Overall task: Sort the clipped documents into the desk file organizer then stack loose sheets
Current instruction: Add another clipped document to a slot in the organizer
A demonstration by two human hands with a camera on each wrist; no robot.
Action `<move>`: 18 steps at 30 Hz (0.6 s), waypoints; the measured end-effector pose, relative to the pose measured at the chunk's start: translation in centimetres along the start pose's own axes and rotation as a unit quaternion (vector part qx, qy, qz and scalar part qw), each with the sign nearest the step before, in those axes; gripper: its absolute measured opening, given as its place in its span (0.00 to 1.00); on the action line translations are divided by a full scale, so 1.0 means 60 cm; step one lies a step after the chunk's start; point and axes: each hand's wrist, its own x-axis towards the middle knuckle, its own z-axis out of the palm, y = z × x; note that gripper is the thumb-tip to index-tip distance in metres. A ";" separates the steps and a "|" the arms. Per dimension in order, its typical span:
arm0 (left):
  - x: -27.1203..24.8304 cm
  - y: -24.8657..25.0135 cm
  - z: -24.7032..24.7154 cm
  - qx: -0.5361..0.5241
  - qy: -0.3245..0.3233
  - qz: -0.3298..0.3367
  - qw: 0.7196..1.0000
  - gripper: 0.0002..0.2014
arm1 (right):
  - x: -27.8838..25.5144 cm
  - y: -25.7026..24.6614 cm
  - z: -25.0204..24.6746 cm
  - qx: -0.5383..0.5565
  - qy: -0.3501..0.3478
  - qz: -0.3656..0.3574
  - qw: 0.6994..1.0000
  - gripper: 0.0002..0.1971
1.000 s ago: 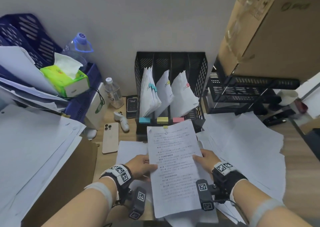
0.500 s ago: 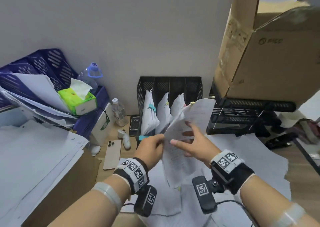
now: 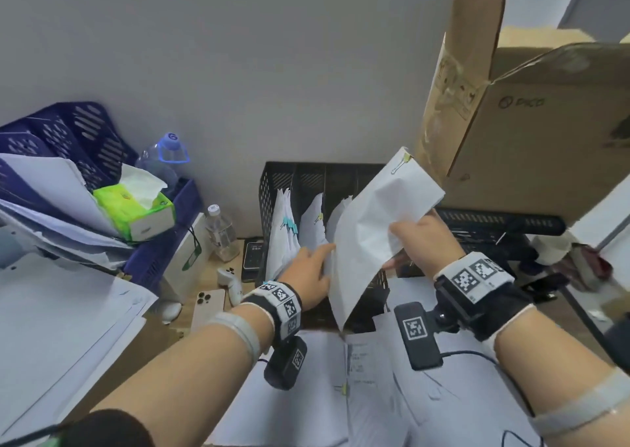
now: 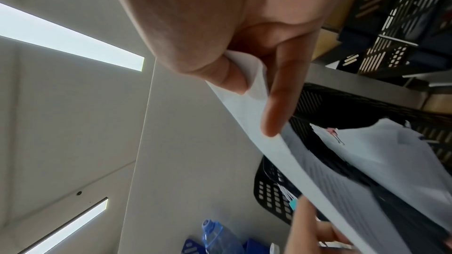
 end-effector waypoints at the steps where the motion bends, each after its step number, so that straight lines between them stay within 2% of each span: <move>1: 0.017 0.001 -0.004 0.029 -0.021 -0.005 0.999 0.32 | 0.005 -0.007 -0.001 -0.001 0.003 -0.002 1.000 0.14; 5: 0.081 -0.009 -0.008 0.133 -0.072 -0.007 0.989 0.36 | 0.026 -0.027 0.015 -0.042 -0.007 -0.014 0.999 0.13; 7: 0.097 -0.016 -0.007 0.150 -0.075 -0.039 0.985 0.34 | 0.031 -0.026 0.027 -0.058 -0.030 -0.016 0.998 0.15; 9: 0.115 -0.031 -0.012 0.140 -0.049 -0.068 0.987 0.27 | 0.039 -0.026 0.046 -0.071 -0.047 -0.010 0.996 0.16; 12: 0.131 -0.056 -0.030 0.132 0.019 -0.059 0.989 0.18 | 0.047 -0.033 0.073 -0.090 -0.080 -0.002 0.993 0.15; 15: 0.134 -0.079 -0.058 0.115 0.052 -0.059 0.990 0.16 | 0.063 -0.041 0.102 -0.144 -0.107 -0.012 0.984 0.15; 18: 0.135 -0.092 -0.080 0.098 0.084 -0.055 0.990 0.16 | 0.092 -0.048 0.134 -0.189 -0.091 -0.031 0.977 0.19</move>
